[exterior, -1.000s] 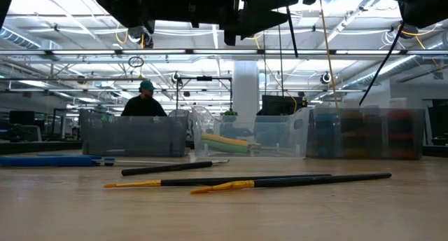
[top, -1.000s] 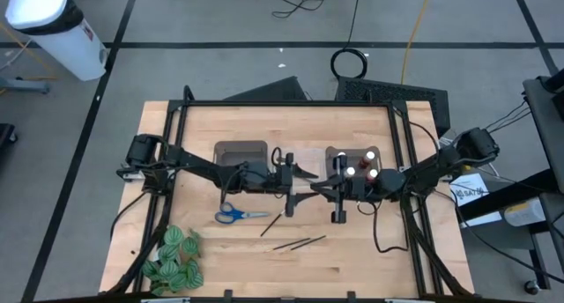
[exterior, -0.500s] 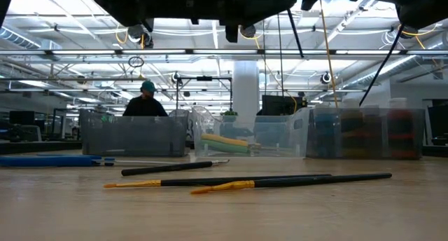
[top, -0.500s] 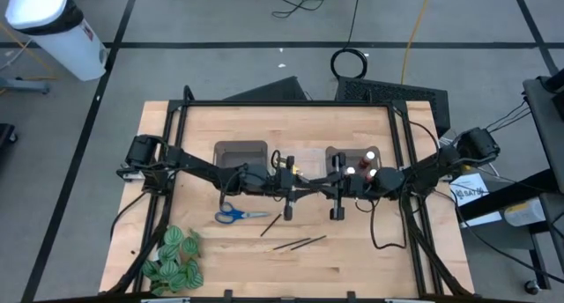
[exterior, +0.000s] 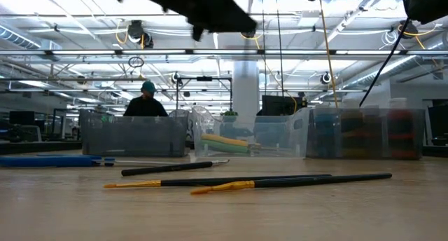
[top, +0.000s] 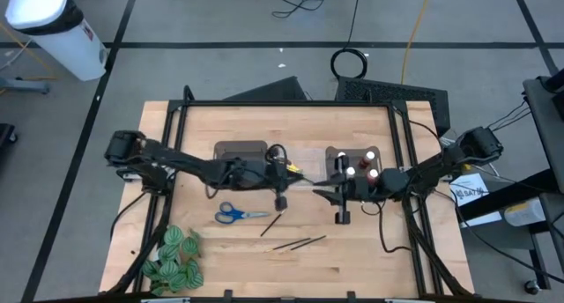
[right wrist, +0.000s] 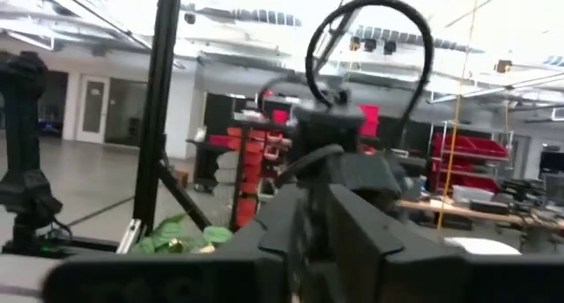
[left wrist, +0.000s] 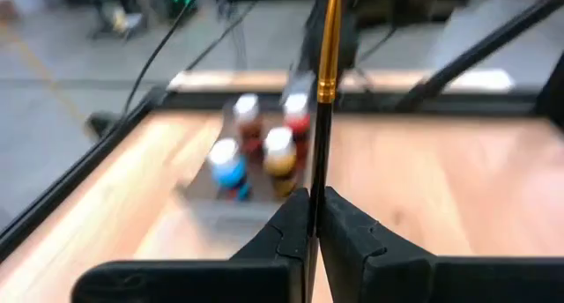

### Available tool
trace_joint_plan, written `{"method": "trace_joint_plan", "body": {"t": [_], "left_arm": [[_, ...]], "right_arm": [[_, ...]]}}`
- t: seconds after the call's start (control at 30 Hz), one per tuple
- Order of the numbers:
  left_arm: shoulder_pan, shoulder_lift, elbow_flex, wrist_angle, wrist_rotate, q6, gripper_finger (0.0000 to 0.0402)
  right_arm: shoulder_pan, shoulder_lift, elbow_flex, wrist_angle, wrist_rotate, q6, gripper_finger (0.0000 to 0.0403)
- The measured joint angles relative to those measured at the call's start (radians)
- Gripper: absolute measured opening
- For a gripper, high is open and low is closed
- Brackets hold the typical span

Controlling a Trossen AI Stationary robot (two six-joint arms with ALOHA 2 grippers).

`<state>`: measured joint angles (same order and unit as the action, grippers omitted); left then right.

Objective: Pick & Place Paint Supplies
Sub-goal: Put the bottom gold paint brush into the left black bin, then put the blue scissors into the transparent bin

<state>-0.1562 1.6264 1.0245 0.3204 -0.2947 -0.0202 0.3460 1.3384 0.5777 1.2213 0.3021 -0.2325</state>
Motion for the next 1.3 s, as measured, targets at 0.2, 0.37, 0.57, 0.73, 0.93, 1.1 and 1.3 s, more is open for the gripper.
{"method": "trace_joint_plan", "body": {"t": [0.2, 0.37, 0.57, 0.73, 0.93, 1.1, 1.3], "left_arm": [[-0.059, -0.175, 0.0, -0.491, -0.123, -0.075, 0.0011], [-0.114, -0.239, 0.0, -0.91, -0.356, -0.275, 0.0016], [-0.091, -0.239, -0.023, -1.129, -0.46, -0.473, 0.0011], [-0.018, -0.238, -0.104, -1.044, -0.393, -0.441, 0.0017], [0.066, -0.236, -0.169, -0.997, -0.297, -0.417, 0.0024], [0.085, -0.237, -0.171, -0.996, -0.273, -0.453, 0.0046], [0.085, -0.237, -0.171, -0.996, -0.277, -0.5, 0.0106]], "right_arm": [[0.017, -0.016, 0.0, -0.007, 0.008, -0.014, 0.0136], [0.013, -0.016, 0.0, -0.03, 0.012, -0.014, 0.0169], [0.001, -0.016, 0.0, -0.03, 0.012, 0.005, 0.0174], [-0.012, -0.016, 0.0, -0.03, 0.011, 0.038, 0.0165], [-0.012, -0.016, 0.0, -0.045, 0.01, 0.036, 0.0168], [-0.013, -0.016, 0.0, -0.048, 0.01, 0.033, 0.0169], [-0.013, -0.016, 0.0, -0.049, 0.01, 0.031, 0.0166]]}}
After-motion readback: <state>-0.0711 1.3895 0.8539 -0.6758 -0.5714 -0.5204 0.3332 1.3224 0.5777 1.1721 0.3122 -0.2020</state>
